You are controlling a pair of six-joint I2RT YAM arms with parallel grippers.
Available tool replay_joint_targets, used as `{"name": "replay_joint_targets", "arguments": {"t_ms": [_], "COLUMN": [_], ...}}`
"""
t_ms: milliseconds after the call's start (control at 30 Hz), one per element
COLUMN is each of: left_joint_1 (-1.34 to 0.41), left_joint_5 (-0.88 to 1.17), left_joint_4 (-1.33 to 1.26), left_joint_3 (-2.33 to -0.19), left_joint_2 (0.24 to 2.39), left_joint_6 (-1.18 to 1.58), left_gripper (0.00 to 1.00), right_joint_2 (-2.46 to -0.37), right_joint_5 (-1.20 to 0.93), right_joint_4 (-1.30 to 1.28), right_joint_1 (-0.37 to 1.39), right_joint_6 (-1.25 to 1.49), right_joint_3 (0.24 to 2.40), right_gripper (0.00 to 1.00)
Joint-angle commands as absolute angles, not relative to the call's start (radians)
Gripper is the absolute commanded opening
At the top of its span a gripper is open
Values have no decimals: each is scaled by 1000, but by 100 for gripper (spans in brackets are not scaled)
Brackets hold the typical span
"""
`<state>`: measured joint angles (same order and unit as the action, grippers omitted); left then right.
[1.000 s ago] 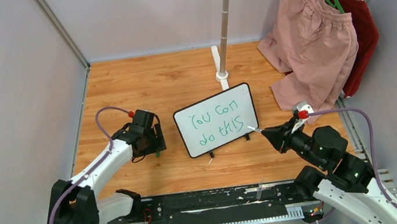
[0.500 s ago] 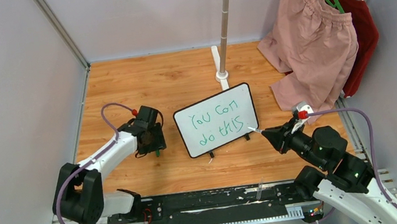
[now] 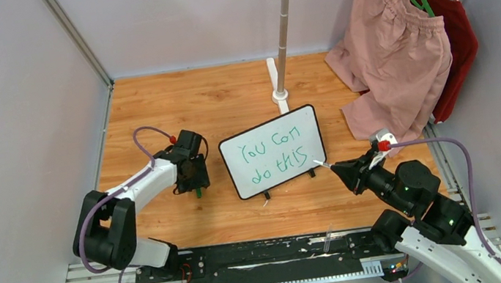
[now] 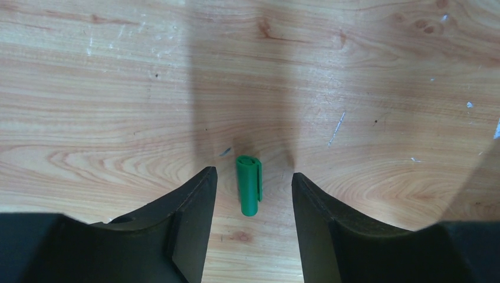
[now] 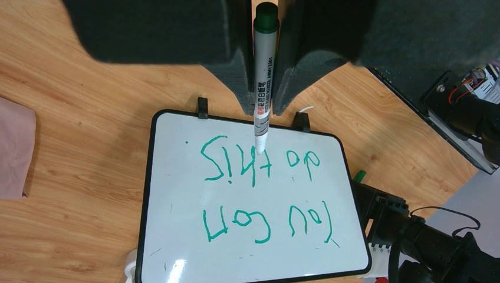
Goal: Write a sentence on the whiteboard
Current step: Close the whiteboard marker at the center of the board.
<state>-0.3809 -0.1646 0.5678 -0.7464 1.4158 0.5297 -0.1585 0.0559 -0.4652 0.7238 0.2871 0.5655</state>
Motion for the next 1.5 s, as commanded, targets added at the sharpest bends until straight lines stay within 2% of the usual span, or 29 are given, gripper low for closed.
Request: {"name": "replay_joint_targets", "arguments": {"t_ms": [0, 1467], "left_joint_1": [-371, -371], "left_joint_5": [-152, -176], "left_joint_4": [540, 537], "left_joint_3": [-759, -726], "left_joint_2": [1422, 1468], "left_joint_6": [505, 542], "left_gripper": [54, 37], "right_joint_2": [-143, -131], "right_joint_5": [54, 40], "right_joint_4": [-462, -466], "right_joint_1": [714, 715], "right_joint_6": [286, 294], "right_joint_3": [569, 569], "right_gripper": [0, 0]}}
